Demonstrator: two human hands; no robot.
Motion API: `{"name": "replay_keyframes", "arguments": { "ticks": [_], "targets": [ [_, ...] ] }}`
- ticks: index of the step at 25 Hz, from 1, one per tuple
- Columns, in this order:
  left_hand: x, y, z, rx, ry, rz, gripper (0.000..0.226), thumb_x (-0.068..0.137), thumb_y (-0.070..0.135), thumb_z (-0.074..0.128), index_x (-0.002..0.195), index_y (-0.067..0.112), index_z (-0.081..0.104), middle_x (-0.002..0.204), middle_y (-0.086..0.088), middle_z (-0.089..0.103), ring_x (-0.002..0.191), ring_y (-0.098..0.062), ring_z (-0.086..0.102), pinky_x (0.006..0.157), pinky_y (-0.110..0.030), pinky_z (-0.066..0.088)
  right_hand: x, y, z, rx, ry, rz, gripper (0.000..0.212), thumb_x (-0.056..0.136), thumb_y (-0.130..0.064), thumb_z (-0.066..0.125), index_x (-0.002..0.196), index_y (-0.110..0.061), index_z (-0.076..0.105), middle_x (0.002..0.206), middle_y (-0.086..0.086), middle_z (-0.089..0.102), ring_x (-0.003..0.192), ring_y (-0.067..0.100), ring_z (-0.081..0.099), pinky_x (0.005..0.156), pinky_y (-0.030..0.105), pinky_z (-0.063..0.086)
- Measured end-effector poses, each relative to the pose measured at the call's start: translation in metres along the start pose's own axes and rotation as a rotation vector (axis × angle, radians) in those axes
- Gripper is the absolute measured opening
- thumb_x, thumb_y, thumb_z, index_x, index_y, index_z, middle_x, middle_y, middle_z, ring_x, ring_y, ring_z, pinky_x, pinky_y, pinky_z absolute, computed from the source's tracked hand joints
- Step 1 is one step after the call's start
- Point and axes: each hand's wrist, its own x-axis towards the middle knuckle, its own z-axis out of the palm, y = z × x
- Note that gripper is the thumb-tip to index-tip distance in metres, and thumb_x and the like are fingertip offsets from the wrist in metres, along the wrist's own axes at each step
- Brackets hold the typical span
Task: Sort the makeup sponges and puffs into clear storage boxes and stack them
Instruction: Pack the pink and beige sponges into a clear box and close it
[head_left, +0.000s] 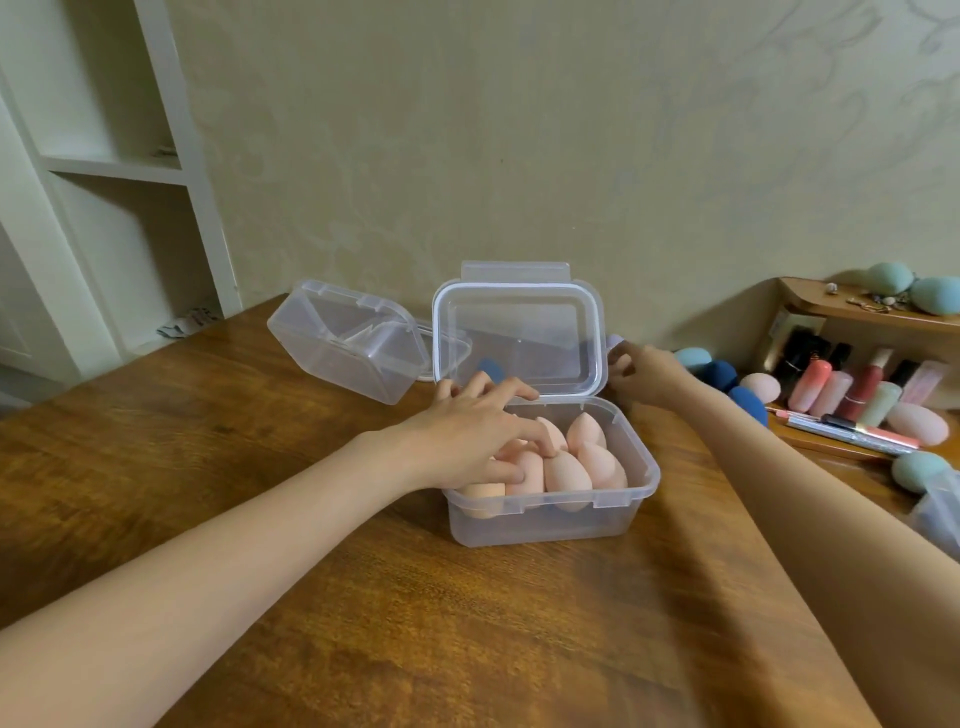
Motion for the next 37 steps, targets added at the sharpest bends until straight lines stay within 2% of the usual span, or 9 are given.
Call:
{"name": "replay_keyframes", "arguments": {
  "ticks": [3, 5, 11, 14, 16, 20, 25, 33, 37],
  "targets": [
    [-0.001, 0.001, -0.001, 0.002, -0.005, -0.001, 0.035, 0.091, 0.037, 0.051, 0.124, 0.047, 0.047, 0.151, 0.009, 0.017, 0.131, -0.021, 0.023, 0.110, -0.047, 0.018, -0.041, -0.007, -0.050, 0.385, 0.248, 0.009, 0.023, 0.085, -0.026, 0.064, 0.094, -0.010, 0.051, 0.081, 0.003, 0.057, 0.076, 0.021, 0.053, 0.062, 0.025, 0.041],
    [0.002, 0.005, -0.001, -0.014, -0.005, 0.009, 0.034, 0.092, 0.036, 0.051, 0.124, 0.047, 0.047, 0.151, 0.009, 0.018, 0.131, -0.022, 0.023, 0.110, -0.046, 0.018, -0.071, -0.014, -0.081, 0.653, 0.211, -0.076, 0.025, 0.083, -0.023, 0.069, 0.088, -0.011, 0.047, 0.073, -0.001, 0.057, 0.060, 0.013, 0.048, 0.050, 0.016, 0.040],
    [0.026, 0.040, -0.004, -0.052, 0.013, 0.021, 0.049, 0.089, 0.038, 0.055, 0.134, 0.030, 0.037, 0.139, 0.000, 0.031, 0.126, -0.023, 0.028, 0.107, -0.041, 0.019, -0.134, -0.026, -0.096, 0.800, -0.703, -0.312, 0.035, 0.075, -0.019, 0.072, 0.102, 0.000, 0.060, 0.093, 0.016, 0.060, 0.080, 0.015, 0.061, 0.073, 0.021, 0.052],
    [0.037, 0.054, -0.008, -0.159, -0.015, -0.026, 0.059, 0.087, 0.036, 0.059, 0.138, 0.024, 0.034, 0.143, 0.004, 0.029, 0.130, -0.023, 0.027, 0.109, -0.039, 0.017, -0.131, -0.020, -0.066, 0.862, -0.940, -0.296, 0.038, 0.074, -0.034, 0.074, 0.089, -0.001, 0.063, 0.095, 0.022, 0.050, 0.087, 0.024, 0.054, 0.091, 0.033, 0.044],
    [0.039, 0.050, -0.010, -0.234, -0.018, -0.017, 0.057, 0.089, 0.028, 0.059, 0.141, 0.024, 0.035, 0.147, 0.005, 0.027, 0.133, -0.023, 0.027, 0.112, -0.040, 0.019, -0.130, -0.020, -0.055, 0.829, -0.946, -0.265, 0.045, 0.068, -0.043, 0.077, 0.085, -0.004, 0.063, 0.092, 0.017, 0.051, 0.095, 0.028, 0.046, 0.099, 0.038, 0.036],
    [0.030, 0.026, -0.023, -0.489, -0.082, -0.014, 0.038, 0.091, 0.013, 0.056, 0.129, 0.018, 0.053, 0.147, -0.002, 0.035, 0.133, -0.019, 0.037, 0.106, -0.027, 0.033, -0.130, -0.020, -0.053, 0.800, -0.896, -0.160, 0.090, 0.064, -0.048, 0.074, 0.122, 0.015, 0.047, 0.109, 0.017, 0.048, 0.097, 0.021, 0.048, 0.092, 0.025, 0.043],
    [0.033, 0.022, -0.029, -0.250, -0.266, -0.002, 0.038, 0.087, 0.015, 0.062, 0.124, 0.017, 0.060, 0.157, 0.003, 0.013, 0.141, -0.021, 0.025, 0.112, -0.034, 0.030, -0.126, -0.024, -0.049, 0.822, -0.879, -0.077, 0.028, 0.093, -0.021, 0.053, 0.114, -0.003, 0.059, 0.099, 0.008, 0.056, 0.077, 0.009, 0.053, 0.075, 0.016, 0.048],
    [0.035, 0.025, -0.025, -0.162, -0.128, -0.007, 0.026, 0.087, 0.015, 0.063, 0.113, 0.013, 0.069, 0.149, 0.001, 0.031, 0.125, -0.018, 0.044, 0.099, -0.029, 0.040, -0.127, -0.034, -0.052, 0.722, -0.881, -0.040, 0.019, 0.093, -0.018, 0.053, 0.105, -0.006, 0.060, 0.091, 0.005, 0.057, 0.077, 0.008, 0.053, 0.077, 0.018, 0.046],
    [0.037, 0.030, -0.017, -0.121, 0.026, -0.073, 0.019, 0.088, 0.019, 0.062, 0.101, 0.007, 0.072, 0.130, -0.002, 0.047, 0.103, -0.020, 0.057, 0.085, -0.032, 0.050, -0.134, -0.057, -0.047, 0.140, -0.664, -0.171, 0.014, 0.090, -0.027, 0.058, 0.089, -0.013, 0.062, 0.083, -0.001, 0.058, 0.074, 0.008, 0.051, 0.070, 0.016, 0.041]
  ]
}}
